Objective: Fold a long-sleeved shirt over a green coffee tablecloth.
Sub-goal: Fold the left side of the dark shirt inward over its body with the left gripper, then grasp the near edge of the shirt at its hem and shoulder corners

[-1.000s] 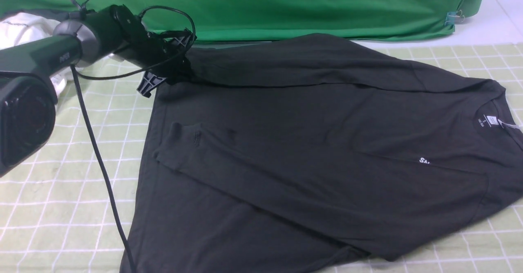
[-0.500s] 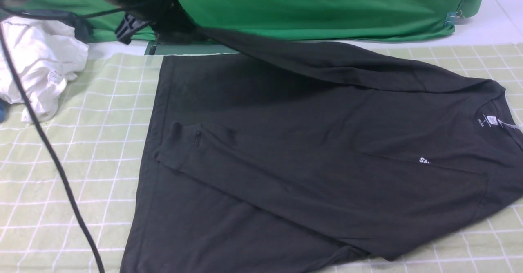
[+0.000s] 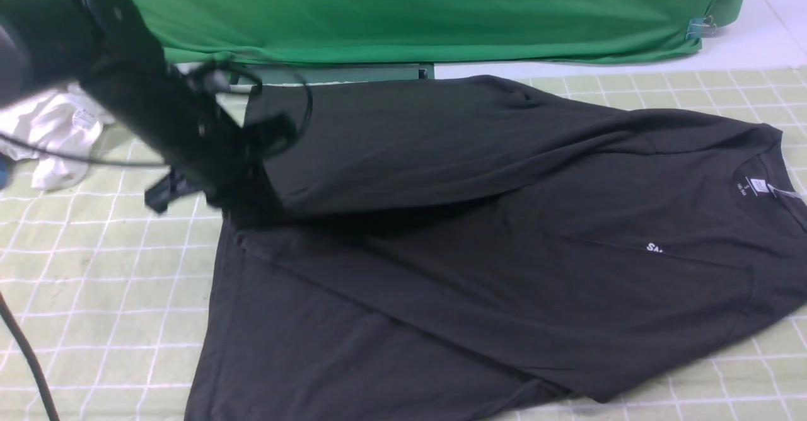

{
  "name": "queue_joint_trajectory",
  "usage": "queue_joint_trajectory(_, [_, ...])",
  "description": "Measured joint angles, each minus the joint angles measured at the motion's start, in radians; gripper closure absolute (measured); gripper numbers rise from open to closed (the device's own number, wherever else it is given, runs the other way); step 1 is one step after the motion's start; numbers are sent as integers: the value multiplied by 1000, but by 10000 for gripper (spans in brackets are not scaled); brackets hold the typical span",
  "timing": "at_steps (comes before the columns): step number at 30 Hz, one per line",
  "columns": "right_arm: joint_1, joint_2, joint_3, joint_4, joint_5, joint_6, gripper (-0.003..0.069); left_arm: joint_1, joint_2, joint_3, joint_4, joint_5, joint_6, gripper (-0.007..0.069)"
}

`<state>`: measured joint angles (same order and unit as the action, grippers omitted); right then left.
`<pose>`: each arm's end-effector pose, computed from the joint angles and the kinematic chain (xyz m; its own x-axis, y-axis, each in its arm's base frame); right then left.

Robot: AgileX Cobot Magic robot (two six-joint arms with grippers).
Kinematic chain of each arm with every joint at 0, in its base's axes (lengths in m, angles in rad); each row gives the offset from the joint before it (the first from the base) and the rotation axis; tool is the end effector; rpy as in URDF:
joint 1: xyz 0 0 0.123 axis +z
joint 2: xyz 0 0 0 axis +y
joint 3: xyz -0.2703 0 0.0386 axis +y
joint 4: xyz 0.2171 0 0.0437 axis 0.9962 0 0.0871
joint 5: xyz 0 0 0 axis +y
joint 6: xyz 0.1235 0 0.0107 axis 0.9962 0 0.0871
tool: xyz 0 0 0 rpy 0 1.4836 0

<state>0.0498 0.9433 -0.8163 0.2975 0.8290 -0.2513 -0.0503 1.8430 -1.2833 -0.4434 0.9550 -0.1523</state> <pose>0.1720 0.0354 0.2896 -0.7381 -0.0828 -0.6696 -0.2266 0.9652 0.1305 0.3365 -0.0604 0.1807 -0.9416 -0.3351 -0.0340 -0.2959 0.8712 -0.3917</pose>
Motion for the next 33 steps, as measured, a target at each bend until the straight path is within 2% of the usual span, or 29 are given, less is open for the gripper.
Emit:
queue_joint_trajectory(4, [0, 0, 0, 0, 3, 2, 496, 0, 0, 52, 12, -78, 12, 594])
queue_joint_trajectory(8, [0, 0, 0, 0, 5, 3, 494, 0, -4, 54, 32, -94, 17, 538])
queue_joint_trajectory(13, [0, 0, 0, 1, 25, 4, 494, 0, -23, 30, 48, -22, 19, 387])
queue_joint_trajectory(17, [0, 0, 0, 3, 30, 4, 496, 1, -50, -76, 66, 82, 19, 238])
queue_joint_trajectory(21, [0, 0, 0, 3, 34, 4, 499, 0, -90, -156, 131, 207, 30, 133])
queue_joint_trajectory(25, [0, 0, 0, 4, 39, 3, 499, 0, -152, -116, 187, 246, 34, 104])
queue_joint_trajectory(33, [0, 0, 0, 4, 45, 3, 499, 0, -343, 263, 181, 224, 33, 126])
